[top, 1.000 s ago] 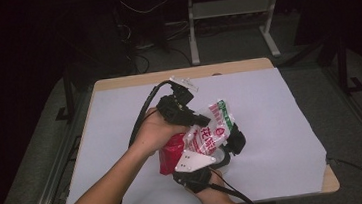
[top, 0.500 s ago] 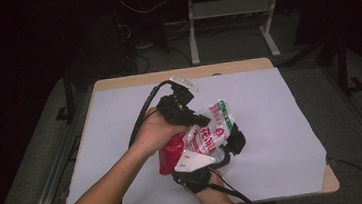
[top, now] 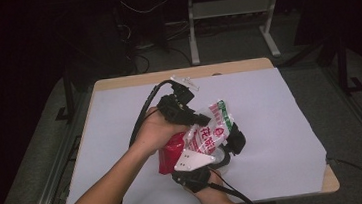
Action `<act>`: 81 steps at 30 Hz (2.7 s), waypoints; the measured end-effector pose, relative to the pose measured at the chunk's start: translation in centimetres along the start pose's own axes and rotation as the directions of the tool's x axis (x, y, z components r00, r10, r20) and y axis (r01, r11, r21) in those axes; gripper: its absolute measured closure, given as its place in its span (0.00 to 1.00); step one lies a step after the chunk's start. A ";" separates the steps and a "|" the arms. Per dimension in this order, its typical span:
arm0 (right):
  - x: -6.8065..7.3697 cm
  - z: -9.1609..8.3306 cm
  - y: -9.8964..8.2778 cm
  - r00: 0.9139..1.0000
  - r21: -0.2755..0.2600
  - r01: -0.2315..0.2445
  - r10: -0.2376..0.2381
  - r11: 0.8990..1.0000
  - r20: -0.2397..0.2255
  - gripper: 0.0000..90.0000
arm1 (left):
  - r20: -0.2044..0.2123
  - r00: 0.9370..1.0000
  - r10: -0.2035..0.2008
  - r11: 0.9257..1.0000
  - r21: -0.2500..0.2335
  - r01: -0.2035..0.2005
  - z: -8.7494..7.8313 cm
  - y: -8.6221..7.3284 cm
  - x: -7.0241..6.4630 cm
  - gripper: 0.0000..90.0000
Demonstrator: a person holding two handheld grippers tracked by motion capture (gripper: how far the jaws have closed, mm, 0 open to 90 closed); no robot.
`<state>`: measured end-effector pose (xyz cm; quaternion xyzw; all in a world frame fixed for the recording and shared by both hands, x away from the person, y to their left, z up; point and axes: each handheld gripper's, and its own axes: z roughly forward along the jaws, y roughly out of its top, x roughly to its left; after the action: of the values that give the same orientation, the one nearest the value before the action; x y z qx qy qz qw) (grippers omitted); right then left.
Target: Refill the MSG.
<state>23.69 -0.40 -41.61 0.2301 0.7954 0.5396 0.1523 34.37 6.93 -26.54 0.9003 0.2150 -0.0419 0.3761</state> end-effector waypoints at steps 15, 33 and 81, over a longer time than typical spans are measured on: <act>0.0 0.0 0.0 1.000 -0.004 -0.002 0.002 1.000 -0.003 1.00 | -0.001 1.000 0.006 1.000 0.004 -0.006 0.1 0.1 0.0 1.00; -0.1 0.0 0.0 1.000 -0.006 -0.003 0.003 1.000 -0.002 1.00 | -0.003 1.000 0.004 1.000 0.008 -0.003 0.2 0.2 -0.1 1.00; -0.1 -0.1 0.1 1.000 -0.012 -0.005 0.005 1.000 -0.002 1.00 | -0.010 1.000 0.014 1.000 0.016 -0.013 0.4 0.5 -0.3 1.00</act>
<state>23.74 -0.47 -41.47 0.2305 0.7919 0.5449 0.1514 34.33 6.25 -26.40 0.9050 0.2105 -0.0365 0.3680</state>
